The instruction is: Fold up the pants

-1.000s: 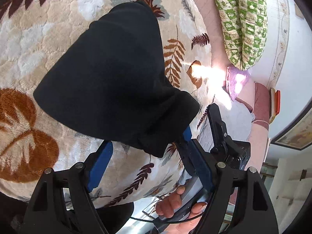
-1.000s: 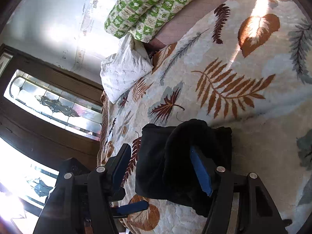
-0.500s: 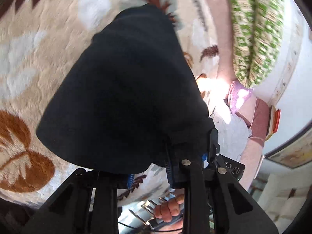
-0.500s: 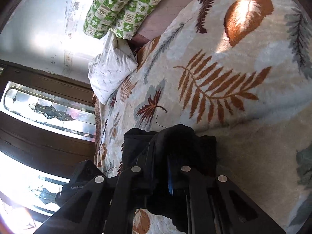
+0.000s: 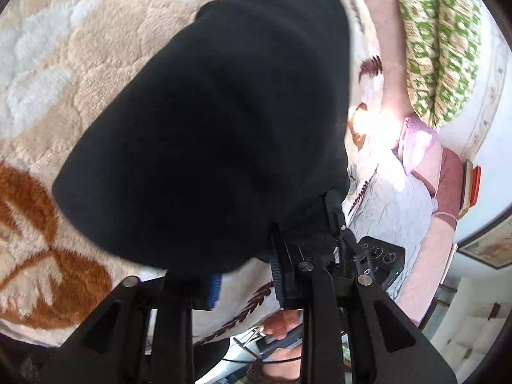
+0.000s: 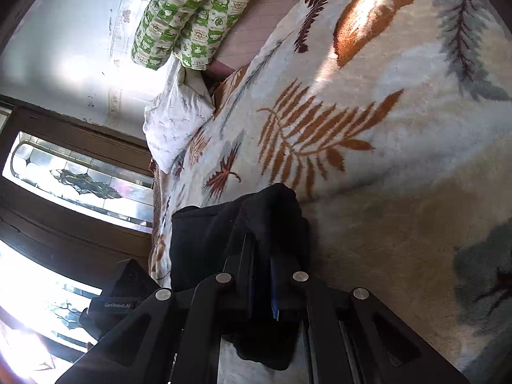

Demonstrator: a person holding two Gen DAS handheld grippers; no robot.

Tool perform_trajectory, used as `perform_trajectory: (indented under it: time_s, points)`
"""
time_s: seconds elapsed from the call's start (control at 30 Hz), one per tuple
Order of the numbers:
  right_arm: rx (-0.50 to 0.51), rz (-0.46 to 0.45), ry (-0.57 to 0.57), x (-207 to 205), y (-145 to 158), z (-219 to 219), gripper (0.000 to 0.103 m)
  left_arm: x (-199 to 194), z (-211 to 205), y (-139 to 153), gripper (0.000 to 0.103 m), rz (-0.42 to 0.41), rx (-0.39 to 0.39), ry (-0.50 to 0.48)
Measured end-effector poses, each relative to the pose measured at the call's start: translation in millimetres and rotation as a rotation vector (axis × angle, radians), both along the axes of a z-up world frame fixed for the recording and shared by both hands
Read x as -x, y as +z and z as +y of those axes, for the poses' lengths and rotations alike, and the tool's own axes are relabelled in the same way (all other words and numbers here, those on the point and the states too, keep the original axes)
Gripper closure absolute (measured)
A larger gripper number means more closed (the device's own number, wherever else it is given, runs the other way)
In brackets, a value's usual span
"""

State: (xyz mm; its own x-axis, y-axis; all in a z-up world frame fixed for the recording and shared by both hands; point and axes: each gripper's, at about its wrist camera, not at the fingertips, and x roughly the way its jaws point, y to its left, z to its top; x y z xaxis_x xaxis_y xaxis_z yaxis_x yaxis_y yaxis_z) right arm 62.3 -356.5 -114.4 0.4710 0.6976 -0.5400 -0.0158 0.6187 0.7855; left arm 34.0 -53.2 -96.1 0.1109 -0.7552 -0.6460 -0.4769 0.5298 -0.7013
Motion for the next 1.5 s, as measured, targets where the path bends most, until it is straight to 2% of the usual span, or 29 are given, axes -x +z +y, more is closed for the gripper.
perform_trajectory:
  time_s: [0.07, 0.13, 0.2, 0.27, 0.37, 0.43, 0.5, 0.57, 0.67, 0.73, 0.8, 0.83, 1.03, 1.2, 1.3, 1.43, 1.5]
  points:
    - [0.017, 0.006, 0.005, 0, 5, 1, 0.086, 5, 6, 12, 0.072, -0.027, -0.008, -0.022]
    - [0.004, -0.013, -0.005, 4, 19, -3, 0.083, 12, 11, 22, 0.063, -0.046, 0.001, -0.033]
    - [-0.001, -0.07, -0.002, 14, 39, -5, 0.077, 20, 21, 30, 0.061, -0.072, -0.01, -0.038]
    - [0.022, -0.091, 0.015, 27, 50, -3, 0.066, 25, 31, 33, 0.061, -0.084, 0.001, -0.027]
    - [0.078, -0.082, 0.054, 41, 48, 8, 0.066, 25, 47, 38, 0.061, -0.089, 0.003, 0.009]
    - [0.157, -0.08, 0.065, 49, 42, 17, 0.067, 23, 58, 45, 0.061, -0.101, -0.023, 0.029]
    - [0.225, -0.076, 0.047, 55, 34, 19, 0.072, 18, 72, 54, 0.061, -0.132, -0.079, 0.041]
    - [0.245, -0.059, 0.013, 58, 27, 14, 0.074, 6, 74, 66, 0.06, -0.175, -0.177, -0.003]
    - [0.2, -0.038, -0.006, 62, 25, 4, 0.068, -10, 76, 71, 0.05, -0.225, -0.302, -0.095]
    - [0.139, -0.053, -0.022, 66, 33, -4, 0.066, -20, 71, 73, 0.05, -0.264, -0.388, -0.155]
    - [0.088, -0.058, -0.033, 67, 41, -13, 0.052, -31, 60, 74, 0.05, -0.305, -0.486, -0.214]
    - [0.085, -0.058, -0.048, 67, 44, -17, 0.042, -33, 57, 73, 0.05, -0.318, -0.51, -0.232]
    - [0.105, -0.019, -0.06, 51, 46, -20, 0.034, -45, 37, 57, 0.05, -0.325, -0.537, -0.327]
    - [0.163, 0.006, -0.019, 28, 36, 1, 0.034, -53, 28, 46, 0.05, -0.331, -0.531, -0.359]
    - [0.149, 0.034, 0.009, 17, 24, 10, 0.034, -54, 24, 42, 0.05, -0.359, -0.543, -0.393]
    - [0.117, 0.075, 0.071, 6, 5, 21, 0.03, -57, 21, 34, 0.036, -0.388, -0.562, -0.417]
    - [0.087, 0.062, 0.08, 5, 0, 20, 0.029, -58, 22, 26, 0.031, -0.384, -0.52, -0.411]
